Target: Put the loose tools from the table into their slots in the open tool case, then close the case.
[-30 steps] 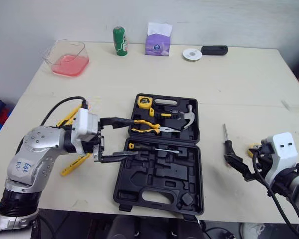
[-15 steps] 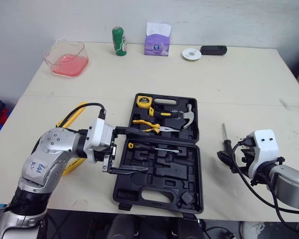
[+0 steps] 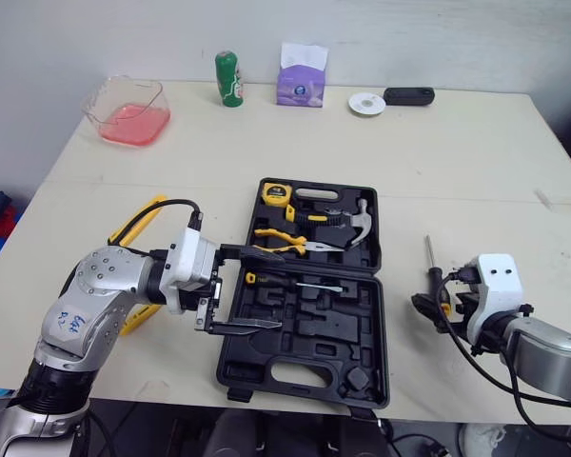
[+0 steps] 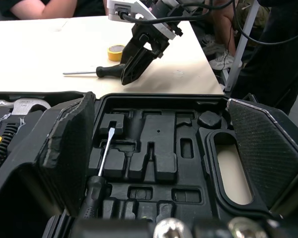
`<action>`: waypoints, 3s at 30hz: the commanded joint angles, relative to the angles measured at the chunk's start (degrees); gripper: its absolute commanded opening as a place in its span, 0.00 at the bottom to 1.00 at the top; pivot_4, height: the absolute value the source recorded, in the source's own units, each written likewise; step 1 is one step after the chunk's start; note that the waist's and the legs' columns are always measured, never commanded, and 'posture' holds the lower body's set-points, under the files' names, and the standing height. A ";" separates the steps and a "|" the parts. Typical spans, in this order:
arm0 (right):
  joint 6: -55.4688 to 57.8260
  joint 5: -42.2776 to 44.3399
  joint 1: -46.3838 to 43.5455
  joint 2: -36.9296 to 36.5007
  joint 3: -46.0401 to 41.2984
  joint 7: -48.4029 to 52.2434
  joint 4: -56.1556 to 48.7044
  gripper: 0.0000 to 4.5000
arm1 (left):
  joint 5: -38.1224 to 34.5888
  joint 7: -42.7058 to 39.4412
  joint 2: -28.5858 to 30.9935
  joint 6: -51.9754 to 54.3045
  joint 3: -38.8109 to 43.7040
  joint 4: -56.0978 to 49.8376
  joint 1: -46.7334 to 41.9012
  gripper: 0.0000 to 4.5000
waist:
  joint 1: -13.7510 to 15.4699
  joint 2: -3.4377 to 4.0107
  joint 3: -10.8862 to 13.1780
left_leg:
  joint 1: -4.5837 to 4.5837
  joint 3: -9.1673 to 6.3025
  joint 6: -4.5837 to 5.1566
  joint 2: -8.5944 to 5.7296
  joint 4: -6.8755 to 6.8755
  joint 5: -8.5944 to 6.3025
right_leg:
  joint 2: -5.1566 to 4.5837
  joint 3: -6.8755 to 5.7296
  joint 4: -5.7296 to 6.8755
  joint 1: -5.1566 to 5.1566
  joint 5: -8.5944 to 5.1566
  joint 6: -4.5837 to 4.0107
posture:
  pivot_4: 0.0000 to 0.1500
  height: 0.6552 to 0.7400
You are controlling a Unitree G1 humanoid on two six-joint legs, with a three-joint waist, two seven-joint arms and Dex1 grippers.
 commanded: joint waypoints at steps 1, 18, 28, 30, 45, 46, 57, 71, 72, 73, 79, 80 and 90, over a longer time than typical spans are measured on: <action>-0.59 -3.27 0.08 1.53 0.63 1.05 0.11 0.95 | 0.04 -0.53 0.09 -0.83 0.32 -1.39 -0.23 1.00 | 0.00 0.00 0.00 | 0.00 0.00 0.00 0.00 0.01 0.00 | 0.00 0.00 0.00 0.00 0.00 0.00 | 1.00 1.00; -11.29 -21.85 -3.13 5.18 1.61 15.34 0.48 0.22 | -1.96 1.42 -1.07 0.62 1.55 -1.86 -0.45 1.00 | -0.12 -0.02 -0.02 | 0.00 0.06 0.01 -0.01 0.02 0.01 | 0.01 0.08 0.08 -0.09 0.05 0.00 | 1.00 1.00; -22.31 -32.56 -14.51 -9.42 9.27 45.72 3.12 0.22 | -0.28 0.47 1.04 -1.86 6.06 -0.38 2.13 1.00 | -0.77 0.01 0.00 | -0.12 0.26 0.07 -0.04 0.06 0.06 | -0.01 0.25 0.23 -0.36 0.08 0.03 | 1.00 1.00; -20.52 -30.29 -17.87 -11.81 11.33 52.28 3.48 0.22 | 0.36 0.03 1.80 -3.18 6.90 -0.35 4.18 1.00 | -0.91 0.00 0.00 | -0.11 0.28 0.06 -0.02 0.01 0.06 | 0.00 0.27 0.25 -0.43 0.07 0.03 | 1.00 1.00; -14.45 -34.64 -33.93 -15.89 30.04 75.38 1.01 0.22 | 1.18 -1.98 6.83 -5.58 11.58 0.19 12.05 1.00 | -0.93 -0.05 0.03 | -0.36 0.15 0.12 -0.03 0.24 0.02 | -0.11 0.14 0.18 -0.49 0.13 0.05 | 1.00 1.00; -14.23 -35.90 -34.57 -15.91 31.52 76.00 1.04 0.22 | 1.57 -1.74 6.90 -5.89 12.16 0.23 13.26 1.00 | -1.03 -0.04 0.03 | -0.41 0.14 0.11 -0.03 0.25 0.02 | -0.11 0.13 0.19 -0.54 0.13 0.05 | 1.00 1.00; -18.15 -45.54 -36.87 -11.99 38.50 80.41 4.81 0.22 | 2.25 0.70 6.74 -6.38 13.88 -1.79 18.54 1.00 | -1.53 -0.05 0.03 | -0.66 0.08 0.11 -0.02 0.55 0.02 | -0.10 0.09 0.39 -0.71 0.14 0.05 | 1.00 1.00; -19.22 -54.19 -39.40 -9.79 42.61 83.92 7.12 0.22 | 3.17 2.62 6.27 -7.39 13.57 -2.15 18.82 1.00 | -1.54 -0.05 0.02 | -0.72 0.08 0.10 -0.02 0.63 0.01 | -0.10 0.09 0.45 -0.76 0.15 0.05 | 1.00 1.00; -18.42 -54.42 -39.51 -9.94 42.84 84.08 6.95 0.22 | 3.08 2.66 6.34 -7.26 13.58 -2.25 18.98 1.00 | -1.54 -0.05 0.02 | -0.72 0.08 0.10 -0.02 0.63 0.01 | -0.10 0.09 0.45 -0.76 0.15 0.05 | 1.00 1.00; -17.79 -54.64 -39.59 -9.99 42.98 84.23 6.82 0.22 | 3.02 2.69 6.39 -7.17 13.59 -2.31 19.09 1.00 | -1.54 -0.05 0.02 | -0.72 0.08 0.10 -0.02 0.63 0.01 | -0.10 0.09 0.45 -0.76 0.15 0.05 | 1.00 1.00; -15.36 -55.22 -39.51 -8.20 42.63 83.01 6.93 0.22 | 3.08 2.62 6.52 -7.22 13.46 -2.00 18.85 1.00 | -1.59 -0.05 0.01 | -0.71 0.07 0.10 -0.01 0.64 0.01 | -0.09 0.09 0.47 -0.75 0.15 0.05 | 1.00 1.00; -15.16 -55.26 -39.41 -8.06 42.57 82.98 6.88 0.22 | 3.10 2.61 6.51 -7.23 13.42 -1.97 18.79 1.00 | -1.60 -0.06 0.01 | -0.71 0.07 0.10 -0.01 0.64 0.01 | -0.09 0.09 0.47 -0.75 0.15 0.05 | 1.00 1.00; -13.31 -55.14 -39.73 -7.33 42.11 82.91 5.64 0.52 | 3.43 2.54 6.34 -7.79 13.25 -1.40 18.62 1.00 | -1.66 -0.07 0.01 | -0.71 0.08 0.09 0.00 0.65 0.01 | -0.09 0.10 0.49 -0.76 0.15 0.05 | 1.00 1.00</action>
